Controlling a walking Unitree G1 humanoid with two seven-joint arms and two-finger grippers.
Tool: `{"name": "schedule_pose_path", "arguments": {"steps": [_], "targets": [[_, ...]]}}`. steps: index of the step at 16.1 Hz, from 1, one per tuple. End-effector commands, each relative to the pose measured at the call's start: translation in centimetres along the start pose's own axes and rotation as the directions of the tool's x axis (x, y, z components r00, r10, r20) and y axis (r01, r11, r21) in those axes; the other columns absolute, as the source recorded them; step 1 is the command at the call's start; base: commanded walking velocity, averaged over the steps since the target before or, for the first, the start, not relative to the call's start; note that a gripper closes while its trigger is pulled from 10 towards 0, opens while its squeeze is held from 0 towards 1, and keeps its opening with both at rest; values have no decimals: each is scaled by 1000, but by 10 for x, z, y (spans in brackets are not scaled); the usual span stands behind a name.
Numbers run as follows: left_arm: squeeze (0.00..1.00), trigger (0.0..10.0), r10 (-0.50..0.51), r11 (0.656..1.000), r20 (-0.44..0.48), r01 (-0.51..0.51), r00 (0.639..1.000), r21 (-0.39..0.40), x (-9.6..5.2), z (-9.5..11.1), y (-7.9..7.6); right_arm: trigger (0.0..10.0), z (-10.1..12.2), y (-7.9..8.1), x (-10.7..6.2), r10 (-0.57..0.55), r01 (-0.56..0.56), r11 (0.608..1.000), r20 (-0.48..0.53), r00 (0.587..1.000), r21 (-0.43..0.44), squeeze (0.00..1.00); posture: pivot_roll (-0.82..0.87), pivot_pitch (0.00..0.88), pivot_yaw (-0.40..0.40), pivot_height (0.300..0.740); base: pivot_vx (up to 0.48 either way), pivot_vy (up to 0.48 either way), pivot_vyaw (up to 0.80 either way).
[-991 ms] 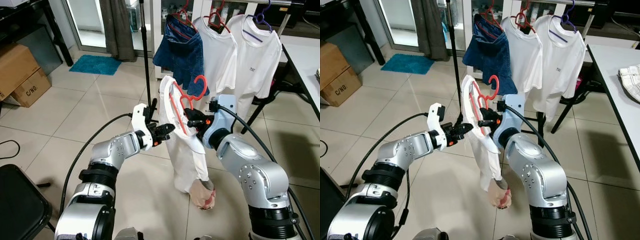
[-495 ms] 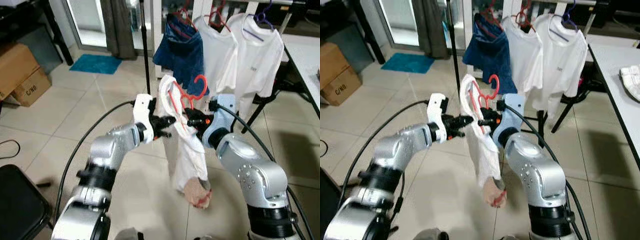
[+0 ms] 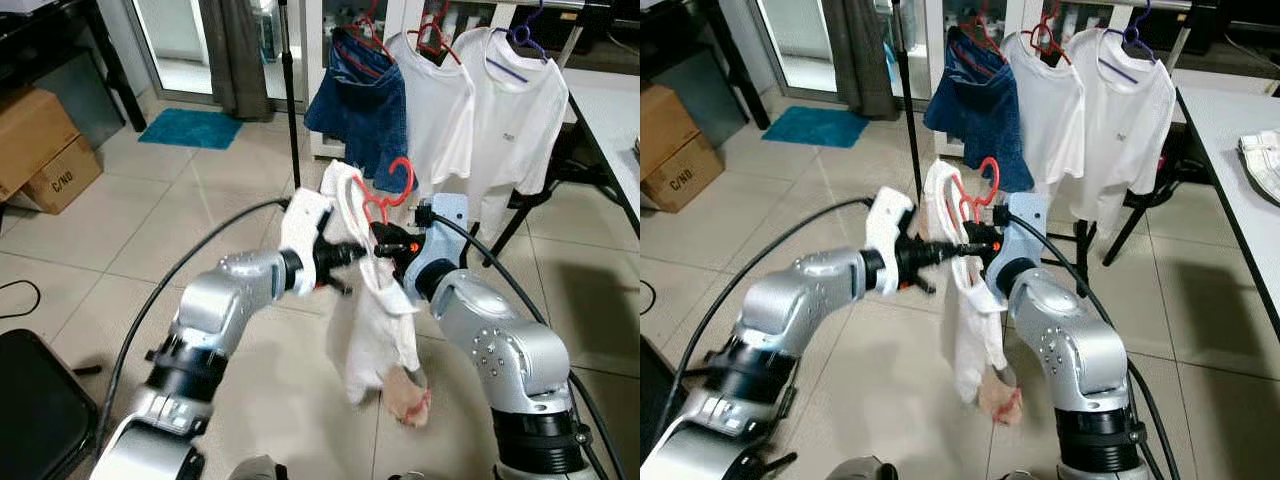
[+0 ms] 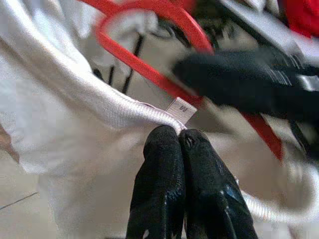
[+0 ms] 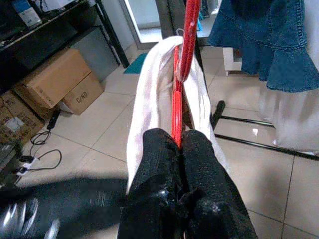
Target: Hang hanger
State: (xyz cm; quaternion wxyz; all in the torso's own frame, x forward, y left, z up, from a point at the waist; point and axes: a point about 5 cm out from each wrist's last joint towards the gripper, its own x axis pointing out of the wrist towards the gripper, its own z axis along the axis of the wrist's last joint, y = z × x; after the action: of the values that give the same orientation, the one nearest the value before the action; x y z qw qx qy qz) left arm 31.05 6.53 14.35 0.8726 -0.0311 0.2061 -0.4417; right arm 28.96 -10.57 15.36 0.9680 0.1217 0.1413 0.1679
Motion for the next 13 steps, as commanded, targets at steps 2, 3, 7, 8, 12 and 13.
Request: {"name": "schedule_pose_path", "arguments": {"steps": [2, 3, 7, 8, 12, 13], "targets": [[0, 0, -31, 995, -79, 38, 996, 89, -4, -2, -6, 10000, 10, 0, 1, -12, 12, 1000, 47, 999, -2, 0, 85, 7, 67, 740, 0, 0, 0], [0, 0, 6, 994, -88, 3, 996, 106, -6, -3, -2, 10000, 9, 0, 2, -13, 13, 1000, 46, 999, -1, 0, 85, 7, 67, 740, 0, 0, 0], [0, 824, 102, 979, -31, -94, 994, 181, -13, 5, 12, 10000, 9, 0, 2, -9, 9, 1000, 47, 999, 2, 0, 87, 9, 69, 740, 0, 0, 0], [0, 10000, 77, 989, 3, -77, 997, 123, -15, 10, 11, 10000, 9, 1, 2, -6, 6, 1000, 46, 999, 2, 0, 88, 10, 68, 740, 0, 0, 0], [1000, 10000, -34, 994, -5, 34, 999, 108, -31, 12, 0, 10000, 6, -3, 3, -24, 24, 1000, 45, 999, 16, 0, 93, 10, 70, 740, 0, 0, 0], [1000, 10000, -40, 993, -14, 42, 999, 108, -38, 12, -1, 10000, 5, -8, 3, -42, 40, 999, 48, 998, 28, 0, 93, 10, 70, 740, 0, 0, 0]]}}
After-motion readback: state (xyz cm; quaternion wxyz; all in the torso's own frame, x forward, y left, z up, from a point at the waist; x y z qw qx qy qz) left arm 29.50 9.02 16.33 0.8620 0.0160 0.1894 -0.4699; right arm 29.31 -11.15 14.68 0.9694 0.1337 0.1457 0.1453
